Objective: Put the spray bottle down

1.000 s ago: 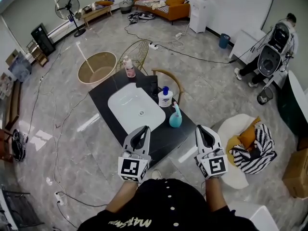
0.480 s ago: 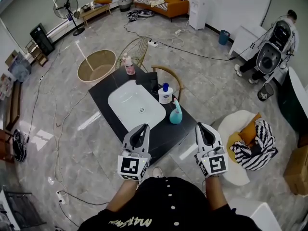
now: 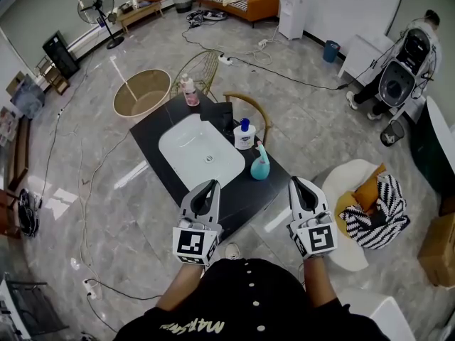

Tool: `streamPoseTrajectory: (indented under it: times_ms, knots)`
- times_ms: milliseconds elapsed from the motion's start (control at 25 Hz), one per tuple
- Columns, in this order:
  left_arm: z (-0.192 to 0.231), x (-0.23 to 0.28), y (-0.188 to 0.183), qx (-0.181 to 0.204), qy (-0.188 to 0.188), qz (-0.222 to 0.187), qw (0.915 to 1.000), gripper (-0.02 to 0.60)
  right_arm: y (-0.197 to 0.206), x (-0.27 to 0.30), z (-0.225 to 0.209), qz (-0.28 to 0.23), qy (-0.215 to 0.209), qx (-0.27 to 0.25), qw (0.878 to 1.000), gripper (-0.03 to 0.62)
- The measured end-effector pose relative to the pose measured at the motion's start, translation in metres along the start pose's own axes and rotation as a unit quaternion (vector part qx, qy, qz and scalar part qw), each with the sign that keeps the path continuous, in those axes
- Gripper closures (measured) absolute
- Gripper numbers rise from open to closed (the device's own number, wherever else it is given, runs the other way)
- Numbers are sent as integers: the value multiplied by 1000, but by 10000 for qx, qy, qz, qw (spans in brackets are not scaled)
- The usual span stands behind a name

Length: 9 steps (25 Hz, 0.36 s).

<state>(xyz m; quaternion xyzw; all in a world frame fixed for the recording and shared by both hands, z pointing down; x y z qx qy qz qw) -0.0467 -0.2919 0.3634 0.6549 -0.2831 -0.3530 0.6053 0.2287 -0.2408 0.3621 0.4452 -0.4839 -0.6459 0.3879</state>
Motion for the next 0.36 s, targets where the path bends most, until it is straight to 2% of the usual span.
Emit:
streamPoseTrajectory:
  times_ms: [360]
  knots:
    - [1,1,1,16,12,20,10000,560,0,6,1,-21,-29,38,10000,599]
Point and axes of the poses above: the fingertips, and each gripper's own axes: x forward along the fingers, z to its left, y out of its underside, the point moved 10 cm from there along -x, backward along the fingers, and after that the axes turned 10 degrees about -z, right-handed, at the moved point
